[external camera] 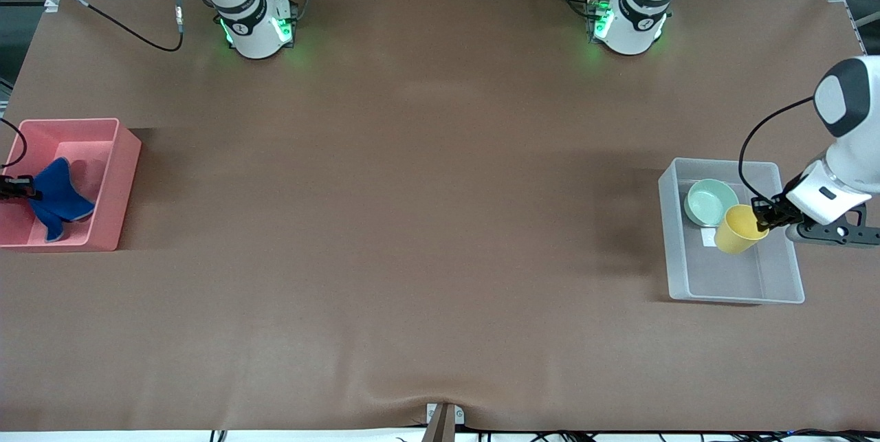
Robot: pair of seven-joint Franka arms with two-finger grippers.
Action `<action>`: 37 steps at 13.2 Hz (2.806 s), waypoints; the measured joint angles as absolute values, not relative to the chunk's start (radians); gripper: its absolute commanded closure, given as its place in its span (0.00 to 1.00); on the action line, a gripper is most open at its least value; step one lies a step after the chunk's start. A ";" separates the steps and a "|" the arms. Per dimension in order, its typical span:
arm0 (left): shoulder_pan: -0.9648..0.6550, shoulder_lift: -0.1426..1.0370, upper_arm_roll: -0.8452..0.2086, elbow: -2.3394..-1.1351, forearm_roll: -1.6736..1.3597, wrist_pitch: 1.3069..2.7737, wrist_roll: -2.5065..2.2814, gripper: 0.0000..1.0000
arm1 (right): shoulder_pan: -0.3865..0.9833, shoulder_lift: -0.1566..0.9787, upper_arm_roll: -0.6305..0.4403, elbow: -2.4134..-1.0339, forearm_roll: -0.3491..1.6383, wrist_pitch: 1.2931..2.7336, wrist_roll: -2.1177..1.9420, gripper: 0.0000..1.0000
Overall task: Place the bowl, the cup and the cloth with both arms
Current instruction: 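Lower the cup into the clear bin while the right gripper releases the cloth, then open the left gripper and raise both grippers away from the bins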
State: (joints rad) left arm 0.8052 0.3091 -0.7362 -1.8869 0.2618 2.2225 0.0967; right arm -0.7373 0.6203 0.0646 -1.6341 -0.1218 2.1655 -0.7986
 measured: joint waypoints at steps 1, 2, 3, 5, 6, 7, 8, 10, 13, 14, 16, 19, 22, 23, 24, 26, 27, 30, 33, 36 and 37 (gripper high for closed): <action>0.807 0.336 -0.734 -1.883 0.265 2.237 0.101 1.00 | -0.739 0.631 0.065 -1.634 -0.122 2.175 -0.799 0.91; 0.807 0.364 -0.726 -1.882 0.282 2.255 0.110 1.00 | -0.740 0.640 0.065 -1.634 -0.122 2.181 -0.799 0.46; 0.809 0.392 -0.716 -1.880 0.311 2.276 0.125 1.00 | -0.740 0.643 0.066 -1.634 -0.122 2.184 -0.799 0.00; 0.813 0.440 -0.697 -1.876 0.378 2.297 0.137 1.00 | -0.740 0.643 0.068 -1.632 -0.122 2.184 -0.799 0.00; 0.813 0.458 -0.690 -1.872 0.392 2.299 0.138 1.00 | -0.740 0.643 0.071 -1.631 -0.122 2.184 -0.799 0.00; 0.813 0.472 -0.687 -1.868 0.394 2.300 0.140 1.00 | -0.739 0.642 0.075 -1.628 -0.122 2.184 -0.799 0.00; 0.813 0.485 -0.687 -1.867 0.394 2.300 0.141 1.00 | -0.738 0.639 0.079 -1.623 -0.122 2.184 -0.799 0.00; 0.811 0.513 -0.687 -1.861 0.394 2.300 0.141 1.00 | -0.728 0.615 0.088 -1.603 -0.122 2.177 -0.799 0.00; 0.803 0.549 -0.687 -1.830 0.394 2.304 0.141 1.00 | -0.657 0.509 0.099 -1.583 -0.121 2.048 -0.763 0.00; 0.798 0.559 -0.688 -1.817 0.394 2.304 0.141 1.00 | -0.616 0.463 0.102 -1.581 -0.120 1.982 -0.720 0.00; 0.786 0.578 -0.688 -1.797 0.394 2.304 0.141 1.00 | -0.525 0.384 0.107 -1.582 -0.094 1.884 -0.635 0.00; 0.769 0.615 -0.688 -1.772 0.394 2.304 0.141 1.00 | -0.417 0.312 0.109 -1.585 -0.006 1.804 -0.543 0.00; 0.754 0.645 -0.686 -1.751 0.394 2.304 0.141 0.95 | -0.339 0.293 0.109 -1.592 0.002 1.775 -0.407 0.00; 0.753 0.654 -0.685 -1.747 0.394 2.304 0.141 0.79 | -0.318 0.290 0.108 -1.592 0.003 1.767 -0.374 0.00; 0.753 0.662 -0.684 -1.743 0.394 2.304 0.141 0.34 | -0.296 0.283 0.108 -1.592 0.004 1.749 -0.333 0.00; 0.753 0.677 -0.682 -1.737 0.394 2.304 0.140 0.00 | -0.250 0.256 0.109 -1.594 0.005 1.713 -0.251 0.00; 0.753 0.681 -0.679 -1.734 0.394 2.304 0.140 0.00 | -0.230 0.236 0.109 -1.604 0.005 1.704 -0.226 0.00; 0.756 0.679 -0.676 -1.714 0.394 2.304 0.140 0.00 | -0.220 0.161 0.105 -1.680 0.005 1.702 -0.210 0.00; 0.756 0.630 -0.688 -1.689 0.394 2.285 0.136 0.00 | -0.221 0.091 0.100 -1.701 0.005 1.684 -0.210 0.00; 0.755 0.520 -0.768 -1.625 0.384 2.100 0.039 0.00 | -0.219 0.025 0.102 -1.702 0.026 1.646 -0.201 0.00; 0.754 0.489 -0.810 -1.590 0.380 2.022 -0.004 0.00 | -0.214 0.002 0.104 -1.702 0.044 1.629 -0.182 0.00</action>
